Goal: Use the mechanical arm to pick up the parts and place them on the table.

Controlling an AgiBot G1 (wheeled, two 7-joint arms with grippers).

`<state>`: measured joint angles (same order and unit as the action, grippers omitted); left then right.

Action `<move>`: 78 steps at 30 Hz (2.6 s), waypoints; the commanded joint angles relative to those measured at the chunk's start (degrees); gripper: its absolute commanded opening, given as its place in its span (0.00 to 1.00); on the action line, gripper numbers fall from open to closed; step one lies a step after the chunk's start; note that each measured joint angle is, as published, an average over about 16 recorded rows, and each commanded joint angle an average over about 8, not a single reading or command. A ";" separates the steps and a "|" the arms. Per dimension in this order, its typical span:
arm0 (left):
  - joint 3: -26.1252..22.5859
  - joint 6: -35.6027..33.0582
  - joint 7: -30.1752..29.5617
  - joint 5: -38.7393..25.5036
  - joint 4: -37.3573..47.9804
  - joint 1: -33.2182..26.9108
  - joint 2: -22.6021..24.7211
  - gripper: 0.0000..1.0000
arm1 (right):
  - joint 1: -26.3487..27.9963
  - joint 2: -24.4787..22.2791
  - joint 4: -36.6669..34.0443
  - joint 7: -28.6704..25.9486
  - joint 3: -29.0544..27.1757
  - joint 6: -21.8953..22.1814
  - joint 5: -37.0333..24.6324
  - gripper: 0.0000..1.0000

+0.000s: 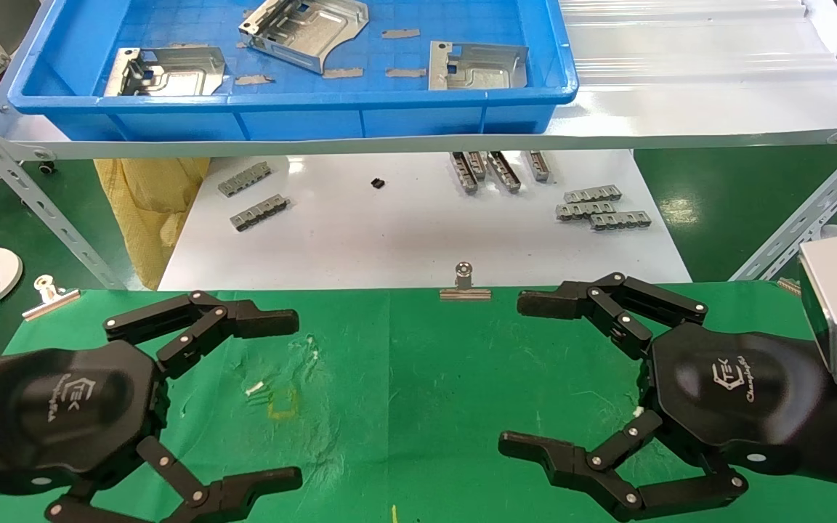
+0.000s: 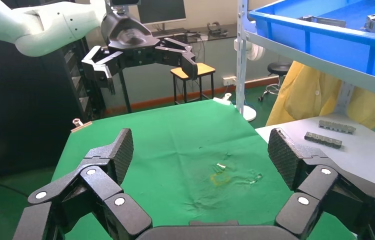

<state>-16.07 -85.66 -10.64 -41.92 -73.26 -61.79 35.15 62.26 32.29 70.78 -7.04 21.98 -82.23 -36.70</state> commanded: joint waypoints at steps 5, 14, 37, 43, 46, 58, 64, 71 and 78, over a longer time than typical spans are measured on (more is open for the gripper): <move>0.00 0.00 0.00 0.00 0.00 0.00 0.00 1.00 | 0.00 0.00 0.00 0.00 0.00 0.00 0.00 0.00; 0.00 0.00 0.00 0.00 0.00 0.00 0.00 1.00 | 0.00 0.00 0.00 0.00 0.00 0.00 0.00 0.00; 0.00 0.00 0.00 0.00 0.00 0.00 0.00 1.00 | 0.00 0.00 0.00 0.00 0.00 0.00 0.00 0.00; 0.00 0.00 0.00 0.00 0.00 0.00 0.00 1.00 | 0.00 0.00 0.00 0.00 0.00 0.00 0.00 0.00; 0.00 0.00 0.00 0.00 0.00 0.00 0.00 1.00 | 0.00 0.00 0.00 0.00 0.00 0.00 0.00 0.00; -0.15 0.88 -0.45 -0.81 0.53 -2.00 0.65 1.00 | 0.00 0.00 0.00 0.00 0.00 0.00 0.00 0.00; -1.45 3.95 -2.25 -5.38 4.63 -11.35 3.71 1.00 | 0.00 0.00 0.00 0.00 0.00 0.00 0.00 0.00; -7.06 11.15 -3.16 -18.03 20.88 -29.54 14.62 1.00 | 0.00 0.00 0.00 0.00 0.00 0.00 0.00 0.00; -10.91 22.94 1.27 -28.11 44.80 -44.91 26.28 1.00 | 0.00 0.00 0.00 0.00 0.00 0.00 0.00 0.00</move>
<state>-26.63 -61.20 -9.79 -69.34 -29.47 -105.51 61.16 62.26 32.29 70.78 -7.03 21.98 -82.23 -36.70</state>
